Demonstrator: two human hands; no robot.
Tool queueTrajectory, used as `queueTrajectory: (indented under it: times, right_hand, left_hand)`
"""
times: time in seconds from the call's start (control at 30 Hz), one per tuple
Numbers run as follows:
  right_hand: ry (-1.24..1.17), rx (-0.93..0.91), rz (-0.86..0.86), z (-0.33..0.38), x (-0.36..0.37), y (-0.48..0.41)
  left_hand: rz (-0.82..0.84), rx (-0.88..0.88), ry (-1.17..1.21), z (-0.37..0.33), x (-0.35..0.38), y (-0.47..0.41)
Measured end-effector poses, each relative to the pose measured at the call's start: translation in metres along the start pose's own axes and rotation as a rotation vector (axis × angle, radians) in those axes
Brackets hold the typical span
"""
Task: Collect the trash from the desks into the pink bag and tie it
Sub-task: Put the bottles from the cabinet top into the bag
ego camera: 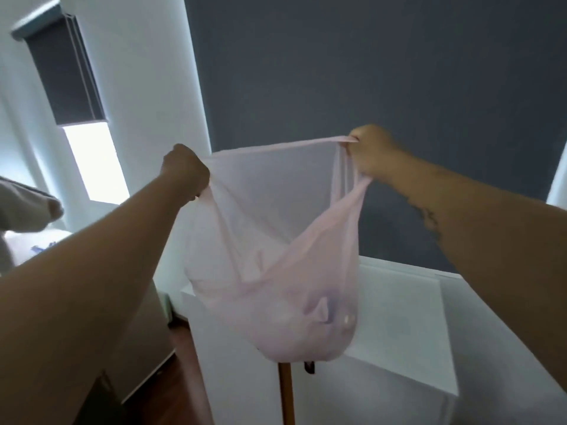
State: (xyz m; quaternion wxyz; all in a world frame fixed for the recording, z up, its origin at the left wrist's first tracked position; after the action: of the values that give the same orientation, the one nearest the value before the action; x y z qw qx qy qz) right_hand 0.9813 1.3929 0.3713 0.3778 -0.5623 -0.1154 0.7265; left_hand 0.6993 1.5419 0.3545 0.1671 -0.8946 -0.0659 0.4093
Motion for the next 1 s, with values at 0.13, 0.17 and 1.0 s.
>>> queueTrajectory:
  times: [0.13,0.17,1.0]
  right_hand:
    - [-0.138,-0.052,0.031,0.018,0.082,-0.094]
    - [-0.155,-0.068,0.041,0.022,0.098,-0.115]
    - [-0.666,0.091,0.347,-0.059,0.383,-0.135]
  left_hand:
    - [-0.152,-0.152,0.103,0.019,0.023,-0.076]
    - [-0.187,-0.14,0.084,0.018,0.025,-0.093]
    - [-0.352,-0.526,0.56,0.102,0.201,-0.154]
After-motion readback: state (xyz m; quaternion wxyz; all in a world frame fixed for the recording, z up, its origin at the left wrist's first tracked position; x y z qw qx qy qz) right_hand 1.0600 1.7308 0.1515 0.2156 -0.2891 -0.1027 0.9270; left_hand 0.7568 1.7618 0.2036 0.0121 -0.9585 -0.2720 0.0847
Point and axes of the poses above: each hand's wrist, its own y-axis away from the middle knuckle, its own x-axis out of the palm, z = x × y, the point moved 4 cm from there along -y, towards the middle knuckle, and after that the axes turned 3 degrees about -x, right-handed, at the moved point
